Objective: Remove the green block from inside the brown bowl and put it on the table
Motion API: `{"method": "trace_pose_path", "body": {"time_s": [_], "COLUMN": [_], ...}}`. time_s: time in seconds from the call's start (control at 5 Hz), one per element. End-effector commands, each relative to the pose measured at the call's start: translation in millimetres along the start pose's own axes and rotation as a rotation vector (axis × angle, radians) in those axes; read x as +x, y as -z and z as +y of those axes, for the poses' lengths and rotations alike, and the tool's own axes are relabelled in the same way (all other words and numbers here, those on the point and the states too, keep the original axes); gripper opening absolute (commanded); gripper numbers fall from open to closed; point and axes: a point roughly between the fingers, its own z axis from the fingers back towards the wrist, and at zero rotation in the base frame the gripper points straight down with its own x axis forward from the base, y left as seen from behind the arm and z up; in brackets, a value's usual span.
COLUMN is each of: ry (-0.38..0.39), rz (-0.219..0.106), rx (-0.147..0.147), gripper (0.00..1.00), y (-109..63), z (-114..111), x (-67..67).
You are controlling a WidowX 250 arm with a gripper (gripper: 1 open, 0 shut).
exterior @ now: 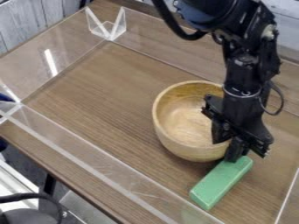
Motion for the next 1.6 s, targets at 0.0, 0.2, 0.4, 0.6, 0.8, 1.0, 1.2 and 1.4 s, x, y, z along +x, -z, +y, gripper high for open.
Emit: {"method": "trace_pose_path", "body": {"time_s": [0.0,0.2,0.4,0.6,0.8,1.0,1.2,1.4], "ry": [0.011,0.010,0.009,0.009,0.008,0.007,0.006,0.005], "rz": [-0.023,-0.026,-0.030,-0.033,-0.036,-0.039,-0.042,-0.045], "rx": [0.005,0.006,0.006,0.007,0.007,0.007,0.007,0.008], "gripper": [0.00,0.00,0.00,0.00,0.00,0.00,0.00,0.00], "y": [-4.7,-6.4,-8.3,-10.1,-11.9,-13.7,-15.5,-17.4], "z": [1.1,1.4,1.7,2.1,2.4,2.7,3.1,3.4], "x": [4.4,4.5,4.6,4.6,4.7,4.7,4.8,4.9]}}
